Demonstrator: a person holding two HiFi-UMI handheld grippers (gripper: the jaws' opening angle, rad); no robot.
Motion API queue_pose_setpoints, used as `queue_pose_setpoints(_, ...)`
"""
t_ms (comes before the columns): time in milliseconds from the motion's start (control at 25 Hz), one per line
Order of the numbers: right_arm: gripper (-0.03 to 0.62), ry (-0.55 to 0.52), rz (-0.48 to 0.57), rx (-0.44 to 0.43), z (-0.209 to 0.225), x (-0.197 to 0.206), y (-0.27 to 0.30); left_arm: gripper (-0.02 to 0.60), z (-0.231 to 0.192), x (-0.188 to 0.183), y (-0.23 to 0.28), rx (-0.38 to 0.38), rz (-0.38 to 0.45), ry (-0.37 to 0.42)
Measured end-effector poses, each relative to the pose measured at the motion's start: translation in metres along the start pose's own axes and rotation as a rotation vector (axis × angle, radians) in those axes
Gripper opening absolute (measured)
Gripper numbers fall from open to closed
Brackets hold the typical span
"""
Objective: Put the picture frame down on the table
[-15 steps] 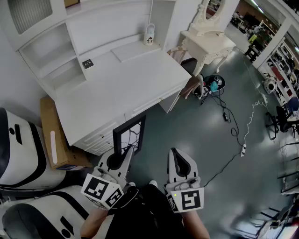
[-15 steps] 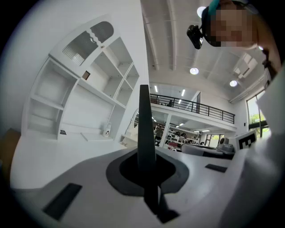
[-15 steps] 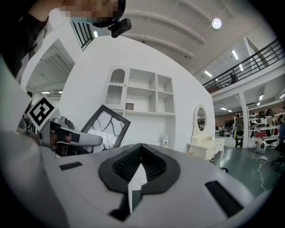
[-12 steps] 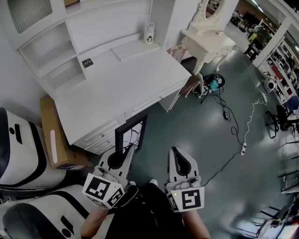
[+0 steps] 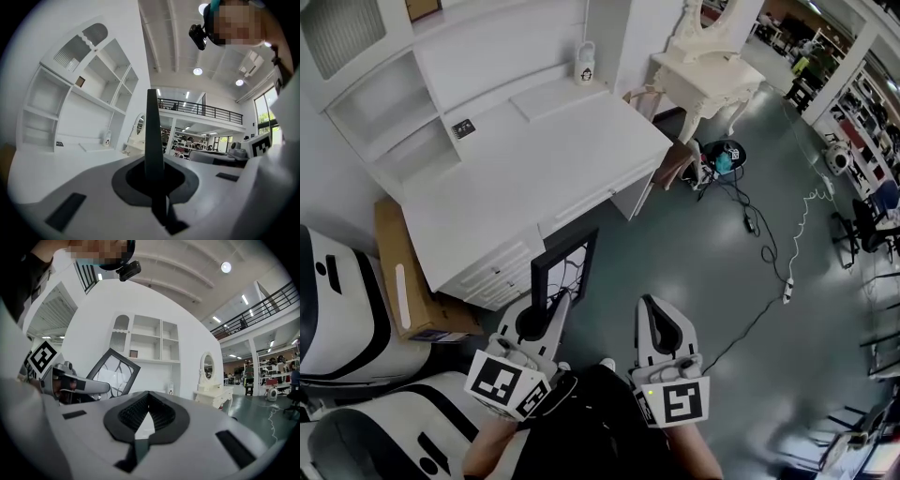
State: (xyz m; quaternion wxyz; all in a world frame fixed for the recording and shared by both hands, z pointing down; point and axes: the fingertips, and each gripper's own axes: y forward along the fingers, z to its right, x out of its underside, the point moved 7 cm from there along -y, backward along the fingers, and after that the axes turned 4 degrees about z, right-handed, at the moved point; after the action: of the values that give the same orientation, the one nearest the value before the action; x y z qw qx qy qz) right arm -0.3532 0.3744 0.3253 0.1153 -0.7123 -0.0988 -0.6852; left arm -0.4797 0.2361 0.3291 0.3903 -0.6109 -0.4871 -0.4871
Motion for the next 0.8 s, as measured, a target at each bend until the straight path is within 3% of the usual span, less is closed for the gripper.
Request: queue_pose_setpoints(800,0.002,-0.011,0.054,-0.006,0.106,-0.007,-0.044,0.012,0.090,0.012,0.070,-0.001,0.037,0.013)
